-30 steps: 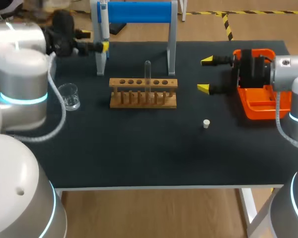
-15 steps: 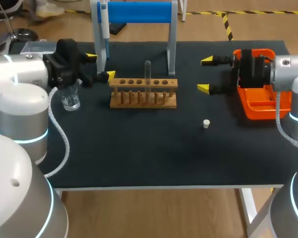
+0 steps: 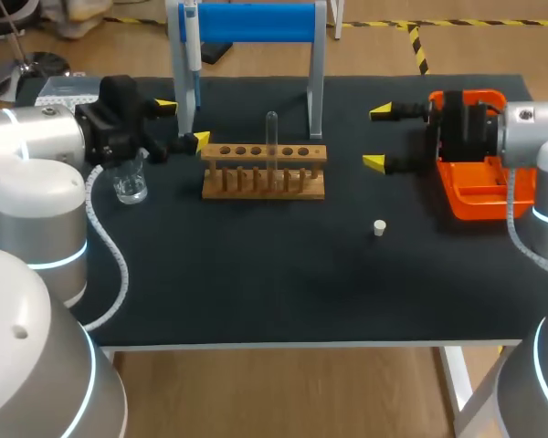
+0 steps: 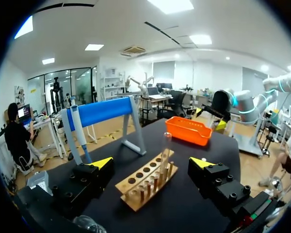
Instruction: Invert the test tube, pick up the pipette, mount the tip to pipette, aspirate from beaker and dispense into the tube, eject the tip, return the pipette, and cap with the stopper.
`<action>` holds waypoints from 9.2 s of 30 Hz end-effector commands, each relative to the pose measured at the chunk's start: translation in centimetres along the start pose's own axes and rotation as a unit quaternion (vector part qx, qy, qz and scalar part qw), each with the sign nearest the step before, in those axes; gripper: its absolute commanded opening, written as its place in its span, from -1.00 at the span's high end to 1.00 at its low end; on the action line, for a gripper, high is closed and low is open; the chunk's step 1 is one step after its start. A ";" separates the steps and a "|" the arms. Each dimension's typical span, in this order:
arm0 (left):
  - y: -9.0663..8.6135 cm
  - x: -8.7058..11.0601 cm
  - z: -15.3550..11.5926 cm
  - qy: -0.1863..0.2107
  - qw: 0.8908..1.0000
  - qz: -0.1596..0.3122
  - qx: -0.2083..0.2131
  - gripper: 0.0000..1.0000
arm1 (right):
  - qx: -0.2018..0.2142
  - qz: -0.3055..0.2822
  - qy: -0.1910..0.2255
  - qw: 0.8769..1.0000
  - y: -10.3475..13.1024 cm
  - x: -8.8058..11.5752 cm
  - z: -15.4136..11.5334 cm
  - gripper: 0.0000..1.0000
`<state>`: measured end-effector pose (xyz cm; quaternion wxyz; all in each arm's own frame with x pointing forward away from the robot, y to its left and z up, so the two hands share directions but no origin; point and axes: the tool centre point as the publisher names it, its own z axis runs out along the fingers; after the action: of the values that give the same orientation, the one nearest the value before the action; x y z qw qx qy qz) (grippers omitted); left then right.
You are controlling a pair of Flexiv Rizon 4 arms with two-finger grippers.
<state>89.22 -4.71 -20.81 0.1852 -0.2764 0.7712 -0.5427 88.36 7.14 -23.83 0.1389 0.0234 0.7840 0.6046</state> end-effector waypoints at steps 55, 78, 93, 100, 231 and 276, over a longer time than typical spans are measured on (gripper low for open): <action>0.3 0.0 0.0 0.000 1.000 0.001 0.006 -1.00 | -0.118 0.072 0.200 0.970 -0.4 -3.2 17.2 -1.00; 0.3 0.0 0.0 0.000 1.000 0.001 0.006 -1.00 | -0.113 0.068 0.184 0.974 0.2 -1.7 18.3 -1.00; 0.3 0.0 0.0 0.000 1.000 0.001 0.006 -1.00 | -0.111 0.073 0.170 0.976 0.4 -1.7 18.4 -0.26; 0.3 0.0 0.0 0.000 1.000 0.001 0.006 -1.00 | -0.115 0.079 0.167 0.976 0.4 -1.7 18.3 -0.16; 0.3 0.0 0.0 0.000 1.000 0.001 0.006 -1.00 | -0.127 0.046 0.128 0.983 8.9 -1.7 13.7 1.00; 0.3 0.0 0.0 0.000 1.000 0.001 0.006 -1.00 | 0.040 0.671 0.220 0.707 5.9 -2.0 13.7 1.00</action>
<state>89.19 -4.69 -20.86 0.1861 -0.2762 0.7700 -0.5442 92.30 21.22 -20.73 -0.4332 0.4058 0.6035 0.5324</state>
